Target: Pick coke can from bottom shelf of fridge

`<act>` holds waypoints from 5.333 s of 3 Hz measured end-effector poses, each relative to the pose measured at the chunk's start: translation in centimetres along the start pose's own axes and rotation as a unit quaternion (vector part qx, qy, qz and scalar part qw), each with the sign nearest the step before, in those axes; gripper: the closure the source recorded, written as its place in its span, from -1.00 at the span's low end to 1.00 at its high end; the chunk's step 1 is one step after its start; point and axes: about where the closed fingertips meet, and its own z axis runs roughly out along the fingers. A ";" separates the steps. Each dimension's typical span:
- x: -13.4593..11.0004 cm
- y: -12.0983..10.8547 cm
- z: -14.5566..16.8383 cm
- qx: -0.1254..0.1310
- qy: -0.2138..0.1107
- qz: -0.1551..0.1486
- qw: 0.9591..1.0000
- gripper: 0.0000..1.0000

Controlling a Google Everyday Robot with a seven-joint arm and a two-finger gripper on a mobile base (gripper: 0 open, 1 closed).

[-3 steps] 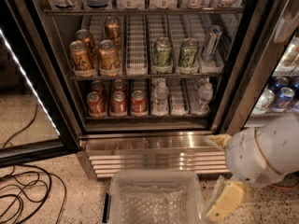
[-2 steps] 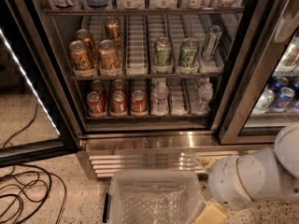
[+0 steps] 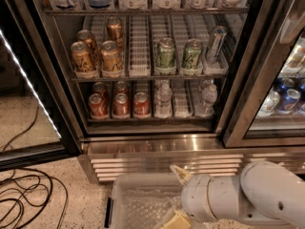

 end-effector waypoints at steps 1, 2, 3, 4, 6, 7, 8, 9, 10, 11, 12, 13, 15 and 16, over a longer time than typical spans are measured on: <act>-2.4 -2.9 3.0 0.046 -0.056 -0.029 0.997 -1.00; -4.6 -6.3 5.5 0.090 -0.093 -0.048 0.990 -1.00; -4.3 -7.1 5.6 0.105 -0.090 -0.043 0.989 -1.00; -4.3 -7.1 5.6 0.104 -0.090 -0.043 0.990 -1.00; -5.0 -9.8 7.1 0.176 -0.114 -0.063 0.976 -1.00; -6.1 -11.5 8.5 0.202 -0.115 -0.087 0.969 -1.00; -6.8 -12.2 10.9 0.204 -0.124 -0.091 0.967 -1.00; -7.2 -12.2 13.3 0.198 -0.150 -0.086 0.965 -1.00; -7.7 -12.1 15.3 0.209 -0.189 -0.080 0.956 -1.00; -9.2 -12.7 16.9 0.226 -0.228 -0.080 0.944 -1.00; -10.5 -12.7 18.9 0.244 -0.246 -0.069 0.936 -0.86; -11.6 -12.2 20.7 0.272 -0.246 -0.055 0.928 -0.72; -12.8 -13.6 23.0 0.346 -0.239 0.015 0.907 -0.48; -10.9 -16.8 22.3 0.411 -0.227 0.074 0.880 -0.52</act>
Offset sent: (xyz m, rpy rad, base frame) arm 0.1407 0.0650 -0.0019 0.1506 -0.3773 -0.1612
